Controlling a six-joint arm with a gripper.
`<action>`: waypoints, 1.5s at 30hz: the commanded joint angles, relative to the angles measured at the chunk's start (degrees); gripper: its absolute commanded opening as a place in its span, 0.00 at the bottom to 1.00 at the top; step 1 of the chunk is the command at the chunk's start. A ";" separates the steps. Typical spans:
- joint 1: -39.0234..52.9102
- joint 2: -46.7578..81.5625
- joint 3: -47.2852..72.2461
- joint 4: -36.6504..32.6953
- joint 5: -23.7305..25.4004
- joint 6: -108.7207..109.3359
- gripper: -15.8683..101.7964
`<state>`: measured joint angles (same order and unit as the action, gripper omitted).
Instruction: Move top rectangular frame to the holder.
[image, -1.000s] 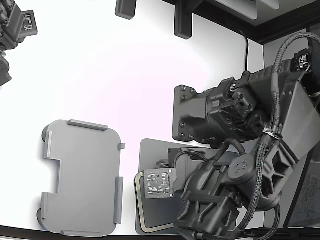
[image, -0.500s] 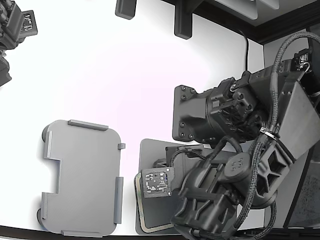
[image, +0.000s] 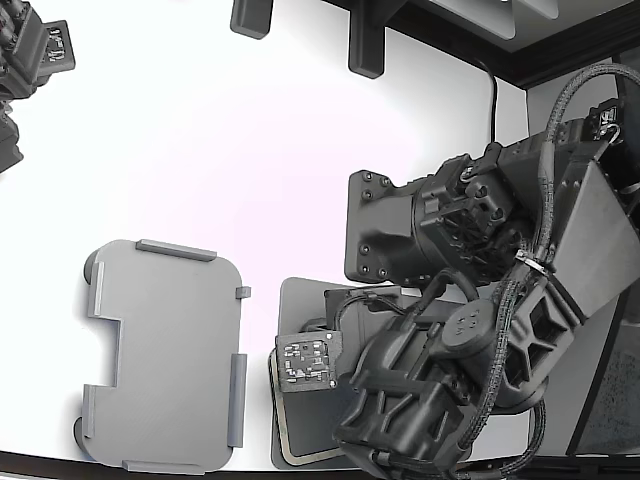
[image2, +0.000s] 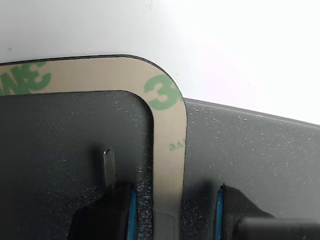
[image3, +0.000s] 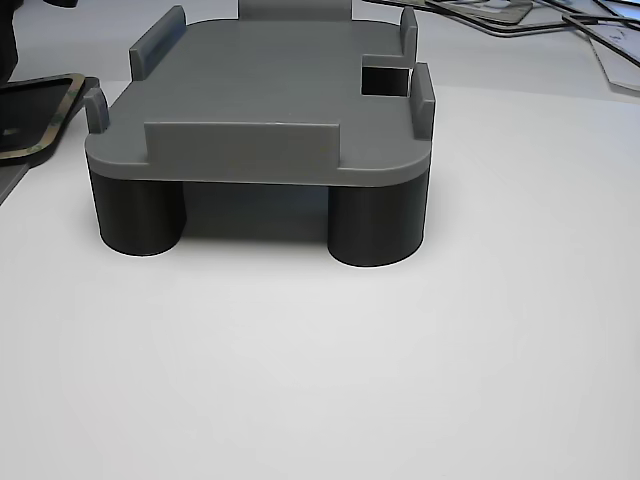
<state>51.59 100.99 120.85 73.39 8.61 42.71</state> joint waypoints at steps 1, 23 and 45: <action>-1.05 0.88 -0.70 -0.62 -0.18 -0.18 0.63; -2.37 -0.53 -5.98 7.56 -1.67 0.26 0.04; -8.35 -9.23 -43.86 21.45 8.17 69.35 0.04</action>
<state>44.74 91.41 80.24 94.31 16.52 101.78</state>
